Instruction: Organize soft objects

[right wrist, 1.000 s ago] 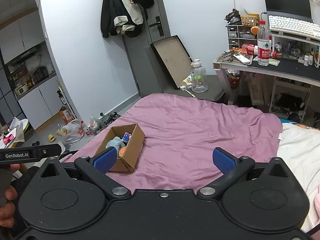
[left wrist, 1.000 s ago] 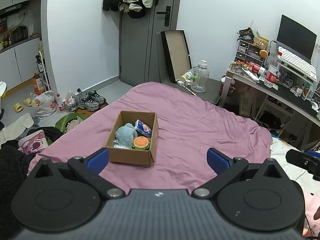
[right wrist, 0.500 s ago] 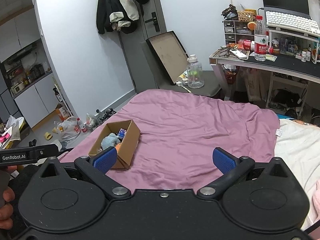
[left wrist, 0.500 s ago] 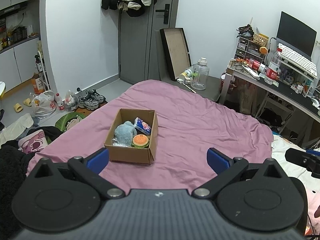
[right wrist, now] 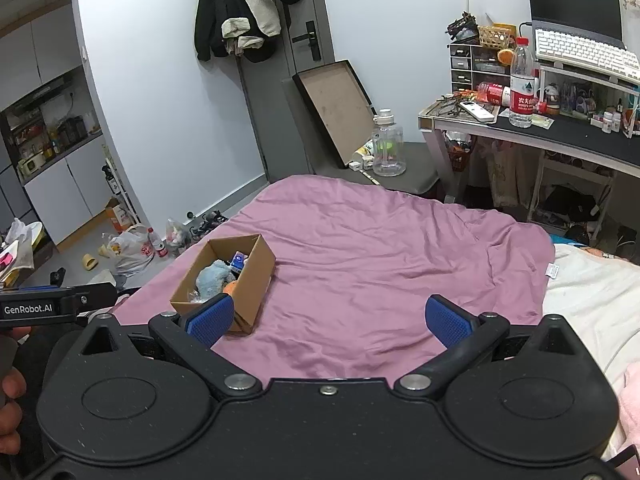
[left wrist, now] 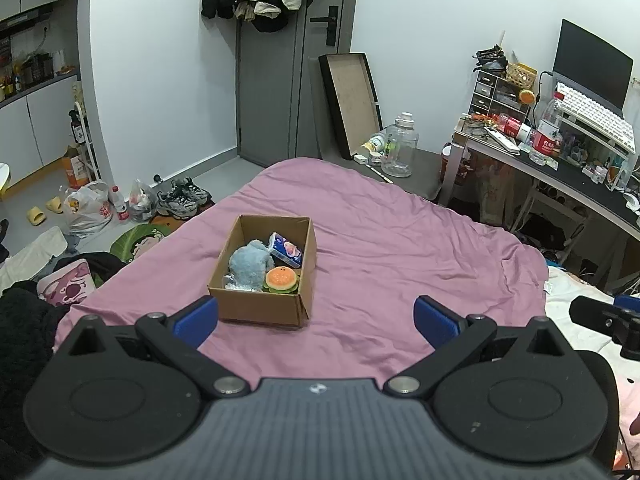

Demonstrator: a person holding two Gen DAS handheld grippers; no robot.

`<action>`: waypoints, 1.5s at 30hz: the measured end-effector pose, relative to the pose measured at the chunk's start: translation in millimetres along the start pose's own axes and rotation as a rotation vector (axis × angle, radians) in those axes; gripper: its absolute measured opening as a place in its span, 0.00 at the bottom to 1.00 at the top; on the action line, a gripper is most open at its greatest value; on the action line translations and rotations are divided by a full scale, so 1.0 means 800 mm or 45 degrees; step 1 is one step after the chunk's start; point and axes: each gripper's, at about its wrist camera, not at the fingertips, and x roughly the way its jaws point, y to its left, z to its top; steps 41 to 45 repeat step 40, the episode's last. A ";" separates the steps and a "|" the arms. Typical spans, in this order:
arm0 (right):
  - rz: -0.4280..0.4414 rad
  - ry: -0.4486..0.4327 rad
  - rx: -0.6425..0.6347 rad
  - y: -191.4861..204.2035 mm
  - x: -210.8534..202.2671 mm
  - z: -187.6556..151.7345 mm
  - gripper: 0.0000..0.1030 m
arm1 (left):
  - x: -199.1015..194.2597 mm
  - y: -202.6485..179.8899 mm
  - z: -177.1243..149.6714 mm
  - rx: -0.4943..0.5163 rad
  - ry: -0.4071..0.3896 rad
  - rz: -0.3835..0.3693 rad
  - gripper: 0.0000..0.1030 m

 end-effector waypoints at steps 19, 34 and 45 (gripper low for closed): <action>-0.009 0.016 -0.017 -0.002 0.005 -0.003 1.00 | -0.001 -0.002 0.003 0.014 0.011 0.006 1.00; -0.002 0.045 -0.017 -0.009 0.017 -0.008 1.00 | 0.009 -0.004 -0.001 0.039 0.043 0.007 1.00; 0.053 0.070 0.021 -0.013 0.027 -0.012 1.00 | 0.022 -0.008 -0.006 0.048 0.051 0.002 1.00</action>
